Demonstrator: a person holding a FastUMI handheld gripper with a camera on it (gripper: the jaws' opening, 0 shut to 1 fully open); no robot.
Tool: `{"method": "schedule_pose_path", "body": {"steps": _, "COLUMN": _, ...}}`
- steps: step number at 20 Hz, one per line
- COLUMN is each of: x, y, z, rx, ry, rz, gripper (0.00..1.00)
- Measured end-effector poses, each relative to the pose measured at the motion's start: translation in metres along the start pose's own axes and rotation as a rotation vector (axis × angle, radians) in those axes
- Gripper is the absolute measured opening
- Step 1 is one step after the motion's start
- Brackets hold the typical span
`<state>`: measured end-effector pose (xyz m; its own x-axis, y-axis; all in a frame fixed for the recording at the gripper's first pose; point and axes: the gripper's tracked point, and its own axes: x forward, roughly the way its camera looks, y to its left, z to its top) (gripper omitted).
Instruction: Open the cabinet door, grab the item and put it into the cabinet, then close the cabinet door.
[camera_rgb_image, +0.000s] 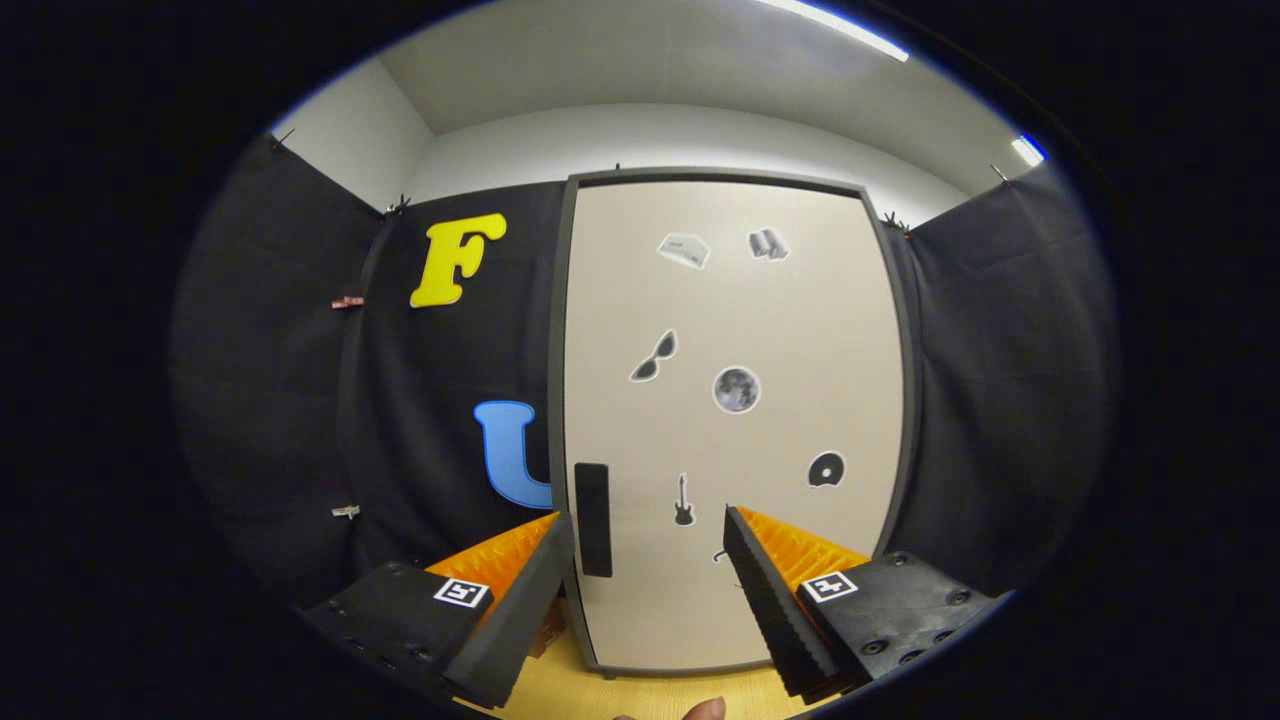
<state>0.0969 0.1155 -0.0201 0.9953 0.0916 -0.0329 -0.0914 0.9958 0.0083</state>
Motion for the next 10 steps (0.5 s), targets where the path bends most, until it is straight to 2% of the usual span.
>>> {"method": "schedule_pose_path", "body": {"steps": 2, "x": 0.026, "y": 0.014, "z": -0.018, "rx": -0.024, "ry": 0.025, "rz": 0.01, "gripper": 0.97}}
{"method": "schedule_pose_path", "body": {"steps": 5, "x": 0.064, "y": 0.025, "z": -0.044, "rx": 0.02, "ry": 0.067, "rz": -0.011, "gripper": 0.97}}
{"method": "schedule_pose_path", "body": {"steps": 10, "x": 0.109, "y": 0.027, "z": -0.064, "rx": 0.021, "ry": 0.061, "rz": -0.059, "gripper": 0.97}}
